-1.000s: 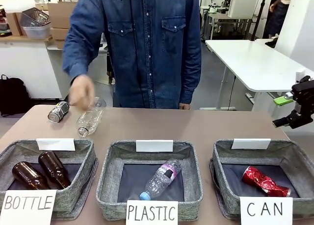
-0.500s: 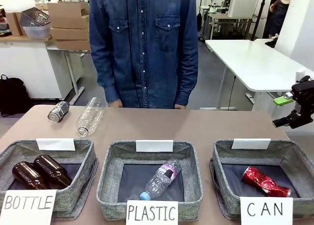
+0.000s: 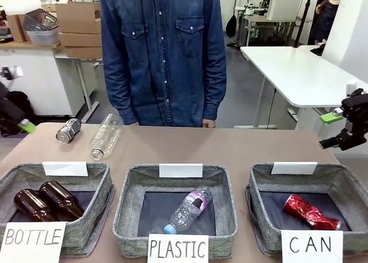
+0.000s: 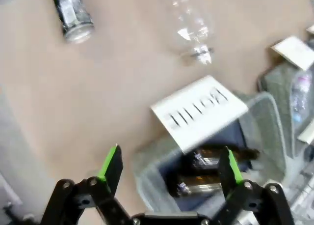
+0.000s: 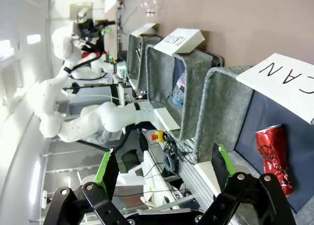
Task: Sort the can waste into the basket.
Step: Pick up the can waste from the table and place it in the right Fabric basket.
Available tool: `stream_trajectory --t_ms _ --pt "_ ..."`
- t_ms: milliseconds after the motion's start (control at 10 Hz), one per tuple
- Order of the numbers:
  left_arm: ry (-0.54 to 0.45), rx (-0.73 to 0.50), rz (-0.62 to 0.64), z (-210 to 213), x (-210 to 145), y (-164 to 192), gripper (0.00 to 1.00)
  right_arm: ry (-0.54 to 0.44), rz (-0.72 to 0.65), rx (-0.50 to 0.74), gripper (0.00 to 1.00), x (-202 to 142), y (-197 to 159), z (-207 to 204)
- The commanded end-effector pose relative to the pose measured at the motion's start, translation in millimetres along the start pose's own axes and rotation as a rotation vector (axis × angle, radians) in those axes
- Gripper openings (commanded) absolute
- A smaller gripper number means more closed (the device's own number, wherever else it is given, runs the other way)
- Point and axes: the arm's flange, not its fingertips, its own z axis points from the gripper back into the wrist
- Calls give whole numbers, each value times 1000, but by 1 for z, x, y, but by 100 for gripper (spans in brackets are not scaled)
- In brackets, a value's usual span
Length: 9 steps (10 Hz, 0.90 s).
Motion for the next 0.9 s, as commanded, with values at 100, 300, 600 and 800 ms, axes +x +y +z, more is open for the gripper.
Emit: stream_trajectory --t_ms 100,300,600,800 --pt "0 0 0 0 0 0 100 -11 9 -8 100 0 1 -1" --pt "-19 25 72 -6 1 -1 100 -11 9 -8 100 0 1 -1" --pt "41 52 39 -57 70 43 100 -11 9 -8 100 0 1 -1" --pt "36 116 8 -74 97 60 100 -11 9 -8 100 0 1 -1"
